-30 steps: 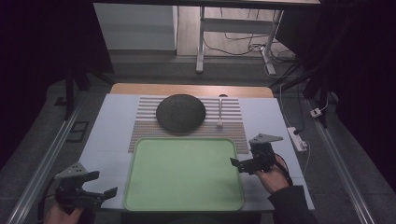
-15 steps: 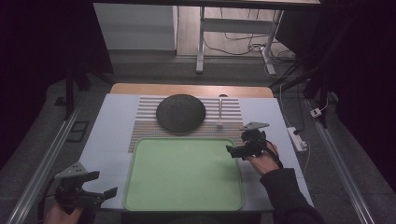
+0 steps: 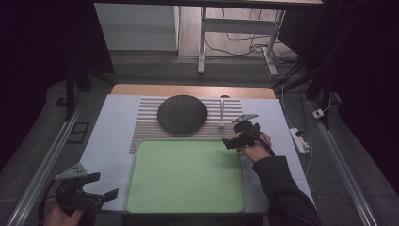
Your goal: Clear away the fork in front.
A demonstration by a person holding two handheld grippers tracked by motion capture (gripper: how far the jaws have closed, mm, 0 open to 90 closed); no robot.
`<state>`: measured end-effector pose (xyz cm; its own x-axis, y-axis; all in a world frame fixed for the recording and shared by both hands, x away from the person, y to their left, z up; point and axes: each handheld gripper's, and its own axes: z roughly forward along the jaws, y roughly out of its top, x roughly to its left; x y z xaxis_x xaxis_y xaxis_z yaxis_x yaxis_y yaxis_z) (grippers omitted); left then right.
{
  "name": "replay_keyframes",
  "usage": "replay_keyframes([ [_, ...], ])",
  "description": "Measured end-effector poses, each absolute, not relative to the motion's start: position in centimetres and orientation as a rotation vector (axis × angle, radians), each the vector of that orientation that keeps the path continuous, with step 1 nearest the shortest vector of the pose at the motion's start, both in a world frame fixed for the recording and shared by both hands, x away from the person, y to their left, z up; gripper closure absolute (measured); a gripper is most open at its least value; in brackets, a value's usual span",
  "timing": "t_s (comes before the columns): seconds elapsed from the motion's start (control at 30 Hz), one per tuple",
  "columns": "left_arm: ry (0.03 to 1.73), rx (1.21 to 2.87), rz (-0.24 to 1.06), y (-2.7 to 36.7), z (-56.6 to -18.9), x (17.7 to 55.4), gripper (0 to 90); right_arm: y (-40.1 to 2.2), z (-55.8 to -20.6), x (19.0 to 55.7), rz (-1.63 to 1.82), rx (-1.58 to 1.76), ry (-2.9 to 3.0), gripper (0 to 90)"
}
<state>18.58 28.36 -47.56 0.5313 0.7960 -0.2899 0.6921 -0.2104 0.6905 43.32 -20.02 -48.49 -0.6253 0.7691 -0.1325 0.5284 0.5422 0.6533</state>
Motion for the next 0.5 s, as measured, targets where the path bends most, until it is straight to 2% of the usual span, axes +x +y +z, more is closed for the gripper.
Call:
replay_keyframes([
  [0.5, 1.206, 1.960, 0.156, 28.4, -47.6, 18.6, 0.0, -18.2, -49.7, 46.8, 0.673, 0.991, 2.350, 0.0],
])
